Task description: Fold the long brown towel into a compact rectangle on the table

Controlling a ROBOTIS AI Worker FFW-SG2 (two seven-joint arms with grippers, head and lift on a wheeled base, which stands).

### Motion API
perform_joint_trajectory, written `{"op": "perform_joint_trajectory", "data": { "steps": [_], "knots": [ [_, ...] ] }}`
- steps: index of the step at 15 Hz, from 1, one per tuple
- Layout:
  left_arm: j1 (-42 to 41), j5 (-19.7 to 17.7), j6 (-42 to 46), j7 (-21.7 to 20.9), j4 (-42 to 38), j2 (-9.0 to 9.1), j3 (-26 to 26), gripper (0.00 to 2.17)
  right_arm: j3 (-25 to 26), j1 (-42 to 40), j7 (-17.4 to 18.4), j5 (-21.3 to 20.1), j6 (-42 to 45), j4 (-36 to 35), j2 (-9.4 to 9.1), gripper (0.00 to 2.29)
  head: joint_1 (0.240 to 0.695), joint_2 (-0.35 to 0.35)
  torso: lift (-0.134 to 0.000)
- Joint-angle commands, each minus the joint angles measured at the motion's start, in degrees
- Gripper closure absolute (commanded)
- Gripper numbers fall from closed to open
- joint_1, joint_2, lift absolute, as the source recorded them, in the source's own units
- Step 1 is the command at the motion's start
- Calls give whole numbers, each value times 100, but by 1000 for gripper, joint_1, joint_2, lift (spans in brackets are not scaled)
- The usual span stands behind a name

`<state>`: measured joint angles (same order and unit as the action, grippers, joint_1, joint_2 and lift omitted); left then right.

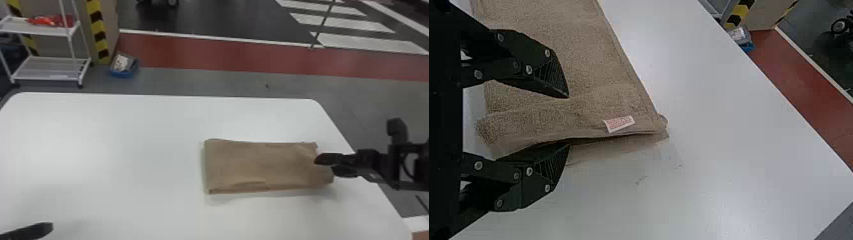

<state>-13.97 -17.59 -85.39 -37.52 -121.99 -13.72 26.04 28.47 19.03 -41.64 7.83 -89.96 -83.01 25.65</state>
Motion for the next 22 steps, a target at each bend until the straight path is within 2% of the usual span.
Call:
{"op": "perform_joint_trajectory", "data": {
  "steps": [1, 3, 6, 10, 12, 15, 18, 19, 22],
  "knots": [
    [0, -16, 0, -1, -9, -26, 15, 83, 79, -66, -2, -18, -12, -31, 115, 66, 695, -200, -123],
    [-18, -34, 0, -10, -9, -35, 15, 83, 53, -110, -19, -80, -12, -57, 177, 117, 695, -216, -123],
    [-70, -43, 0, -54, -17, -35, 41, 83, -123, -110, -11, -264, -12, -66, 168, 151, 695, -232, -123],
    [-132, -87, 18, -115, -26, -35, 129, 83, -492, 66, 139, -466, -12, 40, 98, 218, 695, -228, -123],
    [-149, -95, 0, -115, -61, -35, 147, 87, -703, 224, 191, -756, -12, 154, 54, 221, 695, -221, -123],
    [-176, -113, 18, -124, -97, -35, 173, 87, -949, 391, 253, -941, -12, 259, -43, 225, 695, -213, -123],
    [-211, -139, 18, -133, -114, -35, 217, 87, -1125, 391, 279, -1020, -12, 356, -96, 346, 695, -201, -123],
    [-220, -157, 18, -133, -123, -35, 243, 87, -1142, 391, 279, -1038, 17, 374, -148, 441, 695, -194, -123],
    [-220, -157, 18, -150, -114, -35, 279, 87, -1072, 391, 262, -1029, 17, 374, -157, 832, 695, -181, -123]
  ]
}}
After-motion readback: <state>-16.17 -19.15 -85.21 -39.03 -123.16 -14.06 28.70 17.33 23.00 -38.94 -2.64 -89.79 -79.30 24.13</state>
